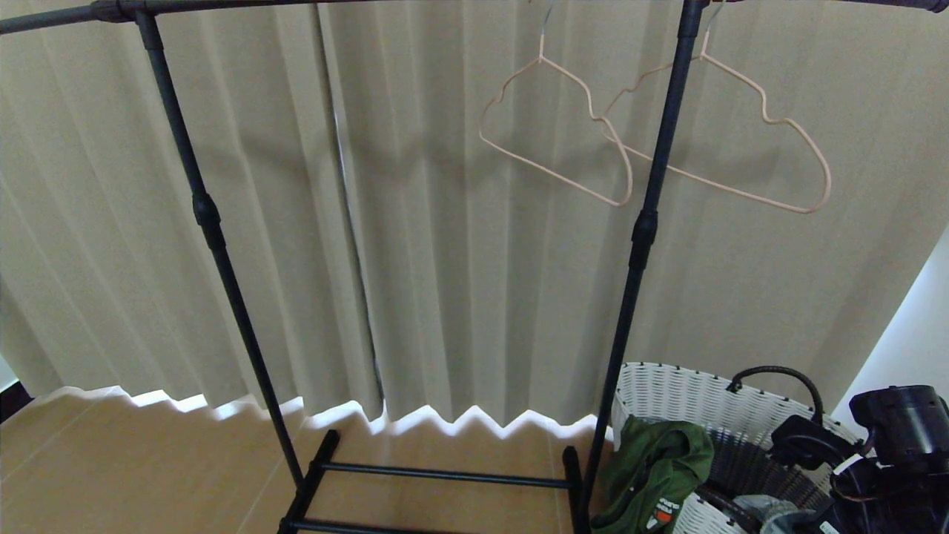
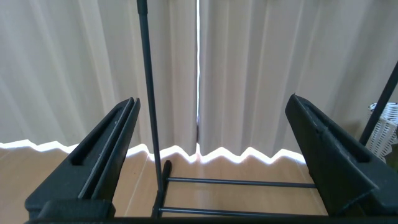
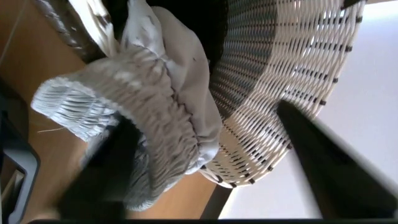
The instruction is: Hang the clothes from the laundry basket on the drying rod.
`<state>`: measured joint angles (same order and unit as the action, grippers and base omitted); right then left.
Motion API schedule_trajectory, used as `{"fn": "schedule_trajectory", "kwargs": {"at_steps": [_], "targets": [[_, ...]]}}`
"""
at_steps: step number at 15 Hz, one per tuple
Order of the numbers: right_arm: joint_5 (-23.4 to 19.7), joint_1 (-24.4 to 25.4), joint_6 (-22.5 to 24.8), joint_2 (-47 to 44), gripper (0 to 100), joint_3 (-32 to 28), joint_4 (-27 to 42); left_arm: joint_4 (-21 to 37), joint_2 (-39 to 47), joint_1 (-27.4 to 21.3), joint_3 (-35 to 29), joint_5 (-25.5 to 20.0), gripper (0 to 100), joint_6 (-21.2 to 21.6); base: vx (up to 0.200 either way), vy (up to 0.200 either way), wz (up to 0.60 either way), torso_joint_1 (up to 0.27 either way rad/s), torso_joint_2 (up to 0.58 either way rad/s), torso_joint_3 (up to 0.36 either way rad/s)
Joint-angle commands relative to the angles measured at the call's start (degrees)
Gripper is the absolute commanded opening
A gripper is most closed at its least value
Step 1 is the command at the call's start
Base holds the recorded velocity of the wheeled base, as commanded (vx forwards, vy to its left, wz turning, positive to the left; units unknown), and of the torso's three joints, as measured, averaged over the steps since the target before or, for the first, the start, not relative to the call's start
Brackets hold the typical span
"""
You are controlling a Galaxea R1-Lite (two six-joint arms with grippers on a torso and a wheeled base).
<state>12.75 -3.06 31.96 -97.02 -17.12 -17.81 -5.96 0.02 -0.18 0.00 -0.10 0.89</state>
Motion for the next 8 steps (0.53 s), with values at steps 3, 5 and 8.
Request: {"fn": "schedule_trajectory", "kwargs": {"at_steps": [3, 5, 8], "targets": [[0.26, -0.1, 0.03, 0.78, 0, 0.24, -0.12, -0.02, -0.02, 0.01, 0.0, 0.01, 100, -0.01, 0.0, 0.0, 0.0, 0.0, 0.0, 0.0], [0.26, -0.1, -0.06, 4.56, 0, 0.94, -0.03, -0.02, -0.02, 0.01, 0.0, 0.01, 100, -0.01, 0.0, 0.0, 0.0, 0.0, 0.0, 0.0], [0.08, -0.19, -0.15, 21.97, 0, 1.3, 0.85, -0.02, -0.02, 0.01, 0.0, 0.01, 100, -0.01, 0.0, 0.0, 0.0, 0.0, 0.0, 0.0]]}}
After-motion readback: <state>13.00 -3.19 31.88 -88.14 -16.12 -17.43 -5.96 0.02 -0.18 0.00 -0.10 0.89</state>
